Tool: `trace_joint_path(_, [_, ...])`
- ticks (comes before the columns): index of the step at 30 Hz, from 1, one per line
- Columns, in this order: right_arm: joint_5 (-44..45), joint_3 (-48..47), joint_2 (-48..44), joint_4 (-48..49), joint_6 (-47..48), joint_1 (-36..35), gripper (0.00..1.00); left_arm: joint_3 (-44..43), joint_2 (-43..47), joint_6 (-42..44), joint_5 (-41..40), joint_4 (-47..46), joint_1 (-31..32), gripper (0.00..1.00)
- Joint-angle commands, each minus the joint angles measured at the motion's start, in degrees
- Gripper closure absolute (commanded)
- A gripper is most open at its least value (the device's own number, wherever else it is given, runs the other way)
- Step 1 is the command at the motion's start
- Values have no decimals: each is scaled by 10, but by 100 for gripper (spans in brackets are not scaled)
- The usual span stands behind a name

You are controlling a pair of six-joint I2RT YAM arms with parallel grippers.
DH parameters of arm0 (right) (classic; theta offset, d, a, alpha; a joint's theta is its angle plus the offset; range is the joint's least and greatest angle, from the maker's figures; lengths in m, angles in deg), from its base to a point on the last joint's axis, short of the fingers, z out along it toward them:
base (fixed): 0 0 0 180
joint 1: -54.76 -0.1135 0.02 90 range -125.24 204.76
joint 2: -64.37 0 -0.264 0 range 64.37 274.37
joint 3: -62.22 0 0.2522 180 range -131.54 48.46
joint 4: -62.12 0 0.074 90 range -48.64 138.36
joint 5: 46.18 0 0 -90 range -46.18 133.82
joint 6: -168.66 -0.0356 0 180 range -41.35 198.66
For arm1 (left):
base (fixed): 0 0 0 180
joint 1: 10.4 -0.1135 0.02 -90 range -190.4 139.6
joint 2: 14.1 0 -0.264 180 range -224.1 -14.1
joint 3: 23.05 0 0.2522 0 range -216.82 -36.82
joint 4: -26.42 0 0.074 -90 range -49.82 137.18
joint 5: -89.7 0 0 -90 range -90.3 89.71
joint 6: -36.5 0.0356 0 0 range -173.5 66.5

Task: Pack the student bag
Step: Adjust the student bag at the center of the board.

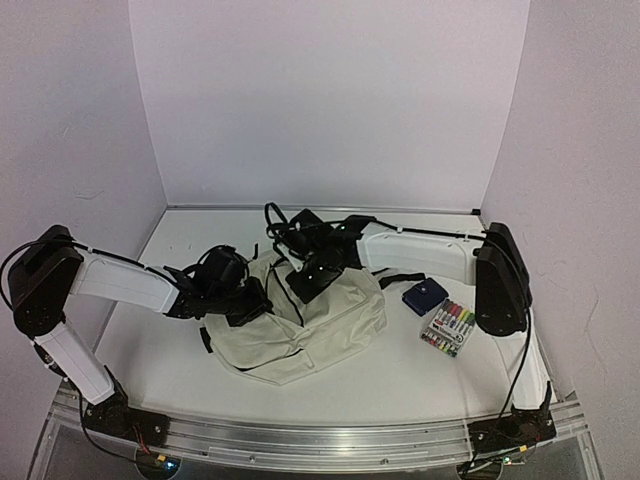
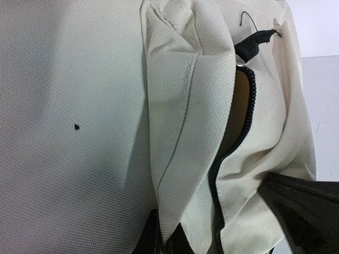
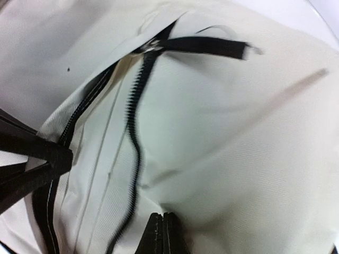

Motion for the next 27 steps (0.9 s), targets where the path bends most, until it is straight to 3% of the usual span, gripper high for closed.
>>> trace_joint_path(1, [-20,4,-80,-19,6,11,100,-19,16,25,5,13,2,93])
trace_joint_path(3, [-38,2,-88,-19,2,15,100,-16,28,35,8,-1,2,88])
trace_joint_path(6, [-78,-2,-85,-19,-1,18,99,-10,44,38,1,4,2,92])
trace_joint_path(9, [-92,-1,-70,-19,-8,17,67,-14,46,37,-8,19,2,97])
trace_joint_path(13, [-95,-10,-38,-19,-23,11,50,-19,28,24,-5,27,2,100])
trace_joint_path(20, [-21,-49,22,-19,-26,-13,46,19,5,-22,10,-26,1,100])
trace_joint_path(27, [72,-88,79,-11,-46,-17,33,52,-18,-40,38,-110,1,100])
